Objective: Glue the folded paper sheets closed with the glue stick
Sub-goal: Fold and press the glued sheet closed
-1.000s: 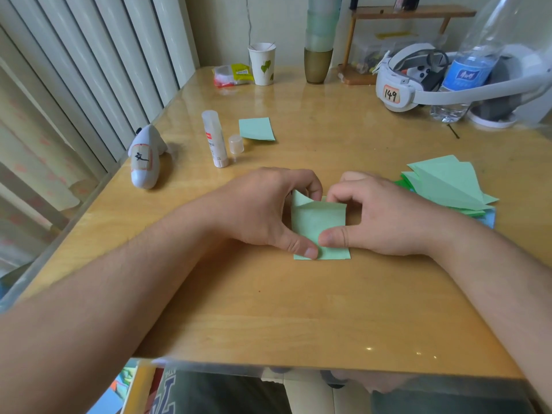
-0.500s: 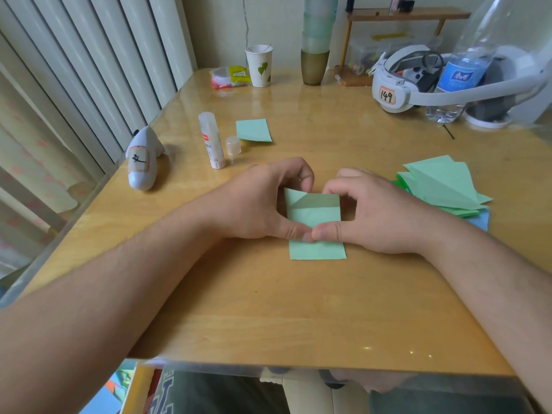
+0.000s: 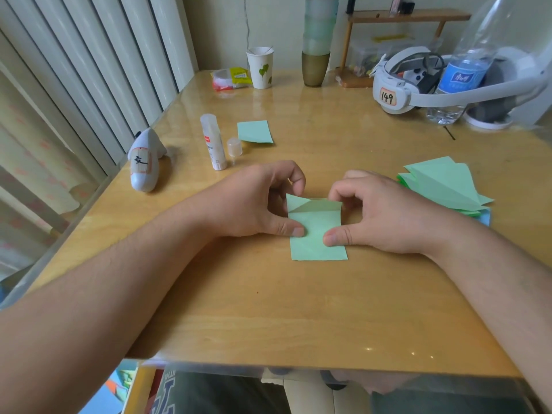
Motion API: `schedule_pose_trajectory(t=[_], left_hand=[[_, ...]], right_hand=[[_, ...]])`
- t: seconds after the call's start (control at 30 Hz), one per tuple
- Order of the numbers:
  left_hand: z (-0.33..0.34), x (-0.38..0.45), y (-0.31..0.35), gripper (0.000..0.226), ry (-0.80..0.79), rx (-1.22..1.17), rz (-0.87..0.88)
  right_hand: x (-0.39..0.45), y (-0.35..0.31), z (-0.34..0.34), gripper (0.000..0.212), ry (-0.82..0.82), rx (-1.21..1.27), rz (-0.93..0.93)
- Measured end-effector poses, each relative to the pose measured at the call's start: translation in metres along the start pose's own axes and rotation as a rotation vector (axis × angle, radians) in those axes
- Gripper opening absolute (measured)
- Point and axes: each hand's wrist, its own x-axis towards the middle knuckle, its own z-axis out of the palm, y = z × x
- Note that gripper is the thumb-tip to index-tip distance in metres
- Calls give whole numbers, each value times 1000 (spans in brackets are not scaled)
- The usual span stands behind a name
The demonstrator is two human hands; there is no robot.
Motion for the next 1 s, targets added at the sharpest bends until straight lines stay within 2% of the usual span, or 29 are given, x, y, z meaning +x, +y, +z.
schedule_pose_trajectory(t=[0.3, 0.63, 1.0], left_hand=[[6, 8, 0, 46, 13, 23, 36], [1, 4, -5, 43, 16, 26, 5], [8, 9, -2, 38, 22, 50, 13]], right_hand=[[5, -6, 9, 35, 65, -26, -42], [3, 1, 3, 33, 45, 27, 10], [9, -5, 10, 30, 84, -17, -49]])
